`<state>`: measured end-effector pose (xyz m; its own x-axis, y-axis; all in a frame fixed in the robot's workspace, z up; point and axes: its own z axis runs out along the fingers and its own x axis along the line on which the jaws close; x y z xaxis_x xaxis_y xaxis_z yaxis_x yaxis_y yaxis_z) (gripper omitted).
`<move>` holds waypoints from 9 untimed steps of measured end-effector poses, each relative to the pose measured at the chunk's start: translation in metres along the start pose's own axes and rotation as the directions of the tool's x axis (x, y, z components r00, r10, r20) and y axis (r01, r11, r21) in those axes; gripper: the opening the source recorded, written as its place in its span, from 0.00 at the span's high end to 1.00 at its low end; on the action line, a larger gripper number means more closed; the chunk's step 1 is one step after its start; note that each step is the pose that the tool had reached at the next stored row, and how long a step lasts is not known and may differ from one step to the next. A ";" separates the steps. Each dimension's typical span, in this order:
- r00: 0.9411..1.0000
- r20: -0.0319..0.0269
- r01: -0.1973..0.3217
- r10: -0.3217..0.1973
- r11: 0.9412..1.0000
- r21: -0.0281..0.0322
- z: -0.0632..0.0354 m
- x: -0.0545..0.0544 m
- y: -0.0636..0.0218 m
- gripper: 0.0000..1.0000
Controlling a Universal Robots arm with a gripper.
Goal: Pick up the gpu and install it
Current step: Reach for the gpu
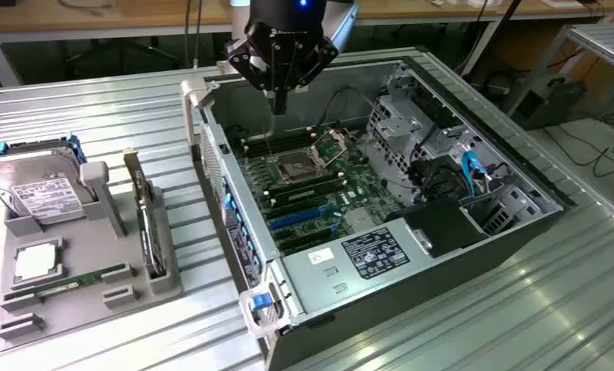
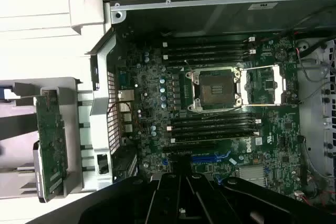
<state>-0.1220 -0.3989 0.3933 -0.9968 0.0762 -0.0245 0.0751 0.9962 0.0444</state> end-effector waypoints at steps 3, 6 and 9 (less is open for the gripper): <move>1.000 0.000 0.000 0.000 1.000 0.000 0.0000 0.000 0.0000 0.89; 1.000 0.000 0.000 0.000 1.000 0.000 0.0000 0.000 0.0000 0.89; 1.000 0.000 0.000 0.000 1.000 0.000 0.0000 0.000 0.0000 0.89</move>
<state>-0.1224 -0.3989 0.3933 -0.9968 0.0763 -0.0244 0.0752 0.9962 0.0444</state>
